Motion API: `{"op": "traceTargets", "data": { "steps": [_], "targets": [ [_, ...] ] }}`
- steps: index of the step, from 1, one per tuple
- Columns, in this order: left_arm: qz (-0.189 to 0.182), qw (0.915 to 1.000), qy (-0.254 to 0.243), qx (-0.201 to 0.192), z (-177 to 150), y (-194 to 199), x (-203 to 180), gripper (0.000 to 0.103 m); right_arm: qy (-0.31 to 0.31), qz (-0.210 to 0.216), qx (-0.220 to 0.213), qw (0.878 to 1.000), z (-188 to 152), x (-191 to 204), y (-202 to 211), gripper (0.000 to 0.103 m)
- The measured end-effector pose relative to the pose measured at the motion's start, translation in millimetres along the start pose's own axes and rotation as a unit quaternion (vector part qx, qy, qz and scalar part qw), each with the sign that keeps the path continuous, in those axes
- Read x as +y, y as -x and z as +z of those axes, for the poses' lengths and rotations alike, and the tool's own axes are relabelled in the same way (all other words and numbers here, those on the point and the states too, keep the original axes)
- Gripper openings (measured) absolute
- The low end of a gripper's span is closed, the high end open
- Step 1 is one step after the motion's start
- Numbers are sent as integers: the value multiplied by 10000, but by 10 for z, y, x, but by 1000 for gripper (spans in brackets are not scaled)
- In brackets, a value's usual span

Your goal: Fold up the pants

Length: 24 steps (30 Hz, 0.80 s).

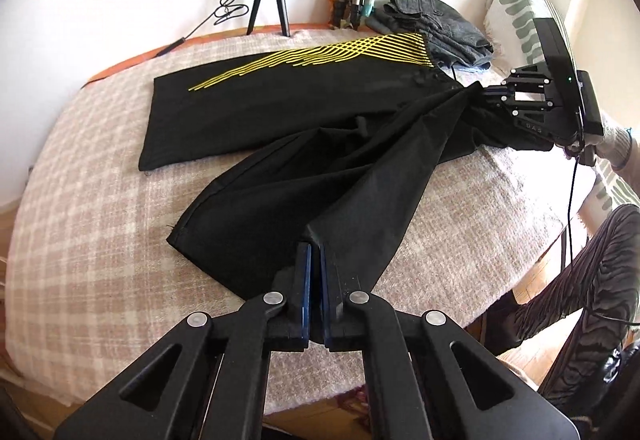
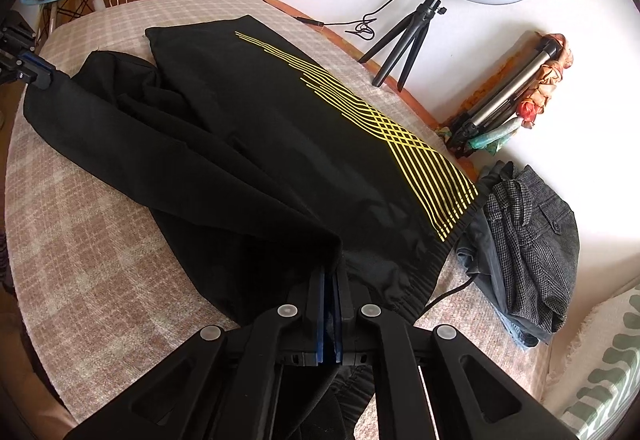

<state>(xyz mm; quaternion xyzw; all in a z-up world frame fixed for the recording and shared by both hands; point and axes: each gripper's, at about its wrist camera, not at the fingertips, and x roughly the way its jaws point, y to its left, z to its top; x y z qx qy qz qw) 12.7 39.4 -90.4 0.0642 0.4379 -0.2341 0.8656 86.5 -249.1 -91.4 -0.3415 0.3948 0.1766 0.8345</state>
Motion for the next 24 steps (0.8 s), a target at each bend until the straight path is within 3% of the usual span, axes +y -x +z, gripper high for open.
{"op": "traceTargets", "data": {
  "steps": [8, 12, 18, 24],
  "targets": [
    [416, 9969, 255, -621, 286, 252, 245, 3, 58, 5, -24, 10000, 27, 35, 77, 0],
    [702, 9934, 141, -899, 499, 337, 335, 3, 176, -115, -183, 9996, 152, 9, 208, 0],
    [922, 9887, 62, -1177, 893, 314, 524, 3, 327, -370, -353, 9982, 513, -186, 251, 0],
    [1203, 9838, -3, -1328, 1398, 98, 756, 3, 580, -651, -382, 9955, 940, -415, 31, 0]
  ]
}}
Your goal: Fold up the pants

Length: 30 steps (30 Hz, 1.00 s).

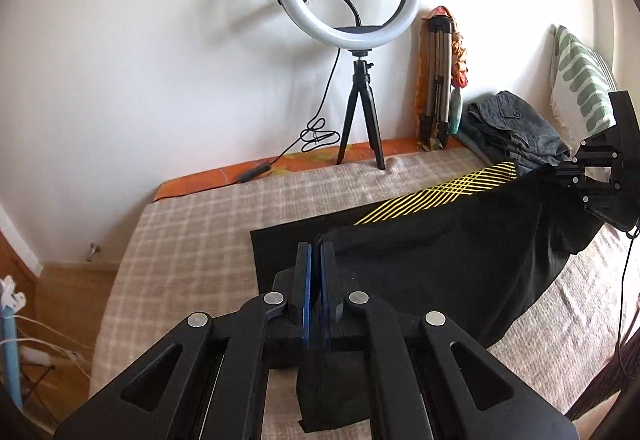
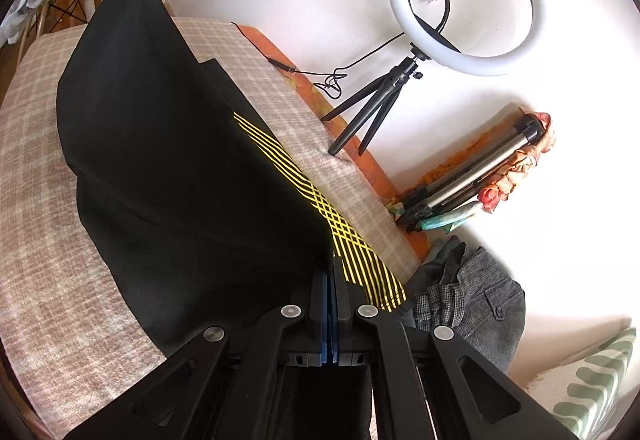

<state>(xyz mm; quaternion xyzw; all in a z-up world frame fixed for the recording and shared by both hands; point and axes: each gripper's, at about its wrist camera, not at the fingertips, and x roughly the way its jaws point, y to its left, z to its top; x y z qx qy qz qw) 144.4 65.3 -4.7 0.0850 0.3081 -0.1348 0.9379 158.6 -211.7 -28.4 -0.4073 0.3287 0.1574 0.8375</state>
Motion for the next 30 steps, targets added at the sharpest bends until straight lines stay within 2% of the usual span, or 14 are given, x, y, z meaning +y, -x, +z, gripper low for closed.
{"op": "traceTargets", "data": {
  "steps": [7, 12, 15, 16, 17, 20, 22, 25, 28, 30],
  "targets": [
    [162, 9995, 236, 109, 312, -716, 298, 3, 69, -108, 173, 9998, 331, -344, -701, 0],
    [246, 9982, 355, 419, 259, -1299, 468, 3, 57, 143, 444, 9989, 386, -415, -1372, 0],
    [287, 9970, 272, 658, 157, -1598, 474, 3, -198, 439, 572, 9972, 367, -473, -1720, 0],
    [314, 9966, 223, 722, 120, -1668, 459, 3, -351, 467, 573, 9966, 349, -532, -1779, 15],
    [299, 9963, 218, 769, 85, -1722, 456, 3, -572, 419, 537, 9960, 316, -626, -1795, 30],
    [262, 9960, 184, 833, 27, -1805, 463, 3, -1510, 424, 287, 9872, 74, -1022, -1631, 38],
    [244, 9959, 189, 854, 29, -1839, 478, 3, -2110, 312, 268, 9766, -190, -1255, -1470, 40],
    [244, 9957, 171, 880, 29, -1847, 497, 3, -2732, 600, 320, 9596, -618, -1379, -1251, 40],
    [271, 9957, 145, 878, 57, -1881, 478, 3, -2805, 858, 578, 9543, -867, -1273, -1219, 41],
    [280, 9957, 161, 868, 60, -1870, 475, 3, -2776, 917, 665, 9540, -948, -1181, -1250, 48]
  ]
}}
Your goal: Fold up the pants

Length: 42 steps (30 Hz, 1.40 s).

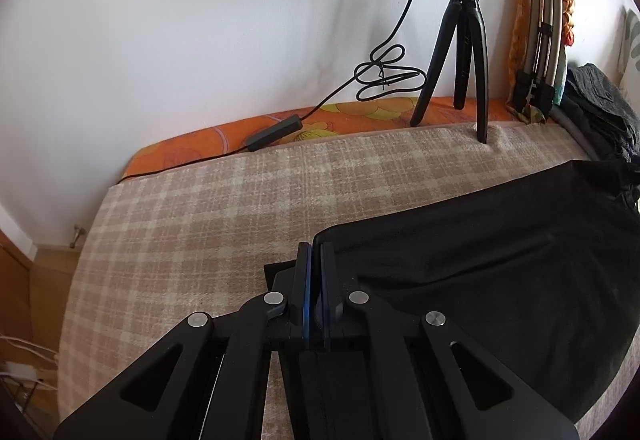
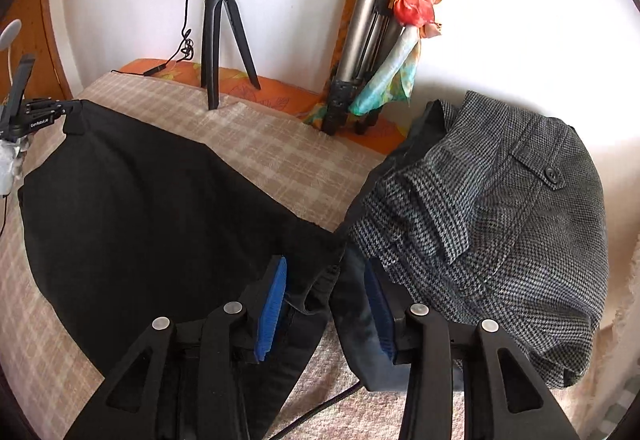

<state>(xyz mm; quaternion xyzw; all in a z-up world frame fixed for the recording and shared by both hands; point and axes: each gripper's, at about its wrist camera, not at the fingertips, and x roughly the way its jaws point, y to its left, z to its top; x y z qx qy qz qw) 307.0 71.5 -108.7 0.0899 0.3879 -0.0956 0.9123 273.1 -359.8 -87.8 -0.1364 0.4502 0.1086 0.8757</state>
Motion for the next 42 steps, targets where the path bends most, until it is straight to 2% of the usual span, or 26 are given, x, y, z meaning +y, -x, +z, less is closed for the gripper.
{"op": "traceTargets", "data": {
  "steps": [1, 2, 4, 7, 8, 11, 12, 14, 16, 19, 21, 26, 28, 31, 34, 35, 36, 37, 42],
  "targets": [
    [13, 10000, 22, 2, -5, 10, 7, 3, -24, 49, 21, 10000, -25, -14, -51, 48],
    [17, 10000, 49, -3, -9, 25, 10, 3, -34, 102, 62, 9999, -31, 4, -107, 44],
    [24, 10000, 64, -3, -19, 52, 0, 3, -4, 164, 11, 9999, -9, 63, -152, 24],
    [65, 10000, -55, -21, -33, 123, -17, 3, 194, 25, -186, 9996, 96, 196, -118, 10],
    [78, 10000, -47, -31, -34, 141, -1, 3, 284, -97, -255, 9992, 137, 226, -98, 10],
    [54, 9999, 87, 68, -31, 119, 67, 3, 330, -607, -244, 9973, 271, 219, -140, 10],
    [15, 9998, 150, 133, -31, 110, 93, 7, 324, -694, -215, 9968, 295, 215, -145, 13],
    [62, 9996, 223, 176, -27, 129, 138, 10, 361, -738, -253, 9963, 315, 227, -96, 26],
    [85, 9994, 297, 131, -27, 192, 213, 26, 438, -855, -375, 9947, 308, 273, 14, 38],
    [46, 9987, 501, 109, -60, 334, 344, 28, 464, -928, -500, 9933, 276, 341, 220, 40],
    [-62, 9980, 614, 108, -126, 465, 378, 28, 451, -767, -604, 9942, 259, 430, 388, 40],
    [-462, 9961, 682, 321, -458, 734, 229, 29, 673, 16, -799, 9945, 193, 938, 725, 43],
    [-535, 9943, 770, 505, -622, 763, 168, 38, 782, 341, -807, 9931, 135, 1185, 805, 43],
    [-546, 9901, 1043, 765, -854, 716, 154, 39, 937, 627, -798, 9904, 40, 1542, 842, 43],
    [-721, 9848, 1298, 896, -1039, 674, 154, 38, 931, 954, -696, 9886, -50, 1768, 811, 43],
    [-795, 9834, 1366, 889, -1085, 672, 149, 33, 931, 1019, -640, 9884, -71, 1828, 783, 43],
    [-838, 9824, 1414, 888, -1119, 665, 144, 15, 922, 1035, -602, 9885, -93, 1877, 761, 43],
    [-839, 9821, 1443, 876, -1147, 661, 141, 9, 911, 1054, -568, 9886, -111, 1918, 743, 43],
    [-810, 9826, 1499, 744, -1234, 708, 163, 2, 711, 1173, -533, 9891, -144, 1992, 747, 43]
  ]
}}
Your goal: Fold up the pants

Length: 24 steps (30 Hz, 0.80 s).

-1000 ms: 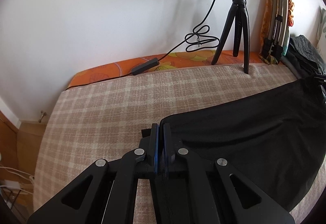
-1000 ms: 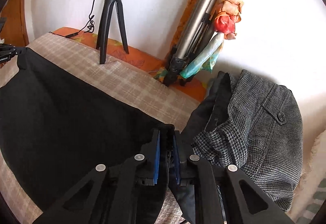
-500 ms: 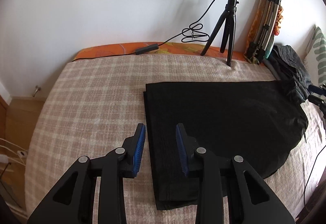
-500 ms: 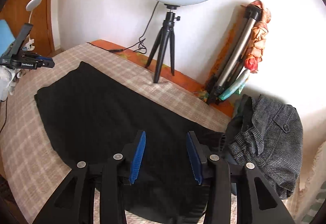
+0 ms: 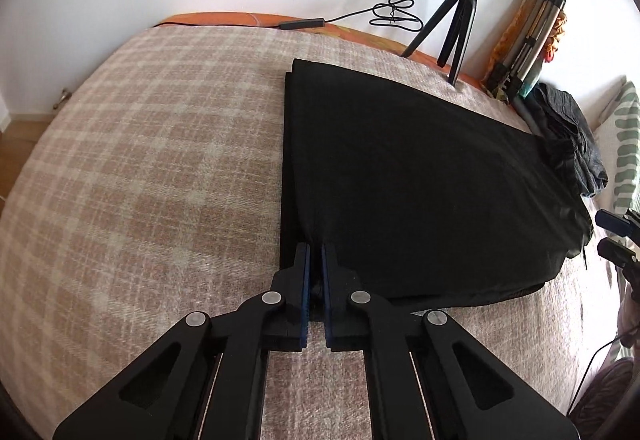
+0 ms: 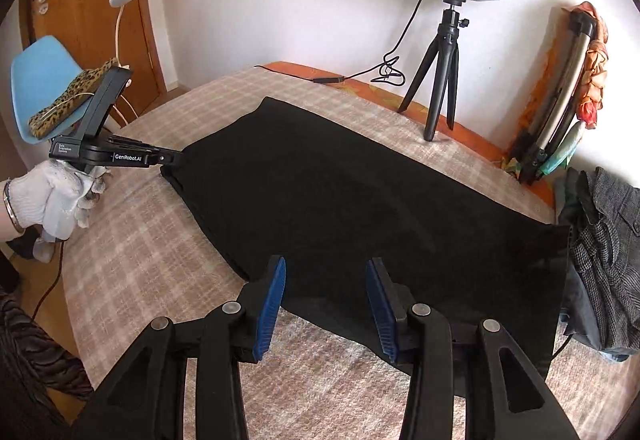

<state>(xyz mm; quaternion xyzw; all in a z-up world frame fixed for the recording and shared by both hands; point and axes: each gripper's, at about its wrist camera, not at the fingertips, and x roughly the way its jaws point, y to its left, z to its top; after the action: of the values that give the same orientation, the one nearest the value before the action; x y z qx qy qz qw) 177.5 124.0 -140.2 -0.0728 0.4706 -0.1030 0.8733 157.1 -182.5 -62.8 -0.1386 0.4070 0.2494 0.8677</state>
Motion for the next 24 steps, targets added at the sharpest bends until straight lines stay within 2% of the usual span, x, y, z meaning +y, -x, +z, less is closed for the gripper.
{"op": "traceTargets", "data": {
  "steps": [3, 8, 11, 13, 15, 19, 23, 24],
  "targets": [
    [197, 9998, 47, -81, -38, 47, 63, 1, -78, -11, -3, 10000, -17, 23, 42, 43],
    [222, 9984, 481, -184, -84, 131, 198, 1, 119, -72, 109, 9998, -72, 70, 75, 43],
    [80, 9972, 729, -158, -78, 161, 198, 14, 90, 22, 184, 9998, -103, 83, 54, 45],
    [67, 9964, 836, -153, -79, 195, 163, 36, 74, 169, 197, 9996, -103, 113, -1, 52],
    [-35, 9949, 1002, -119, -85, 214, 138, 43, 133, 277, 261, 9992, -97, 177, -94, 54],
    [-135, 9919, 1261, -104, -71, 205, 115, 43, 426, 198, 431, 9980, -89, 318, -316, 54],
    [-125, 9913, 1310, -85, -36, 123, 68, 42, 380, 248, 465, 9979, -58, 318, -409, 54],
    [-114, 9911, 1322, -55, -33, 89, 56, 39, 386, 238, 444, 9980, -49, 320, -408, 54]
  ]
}}
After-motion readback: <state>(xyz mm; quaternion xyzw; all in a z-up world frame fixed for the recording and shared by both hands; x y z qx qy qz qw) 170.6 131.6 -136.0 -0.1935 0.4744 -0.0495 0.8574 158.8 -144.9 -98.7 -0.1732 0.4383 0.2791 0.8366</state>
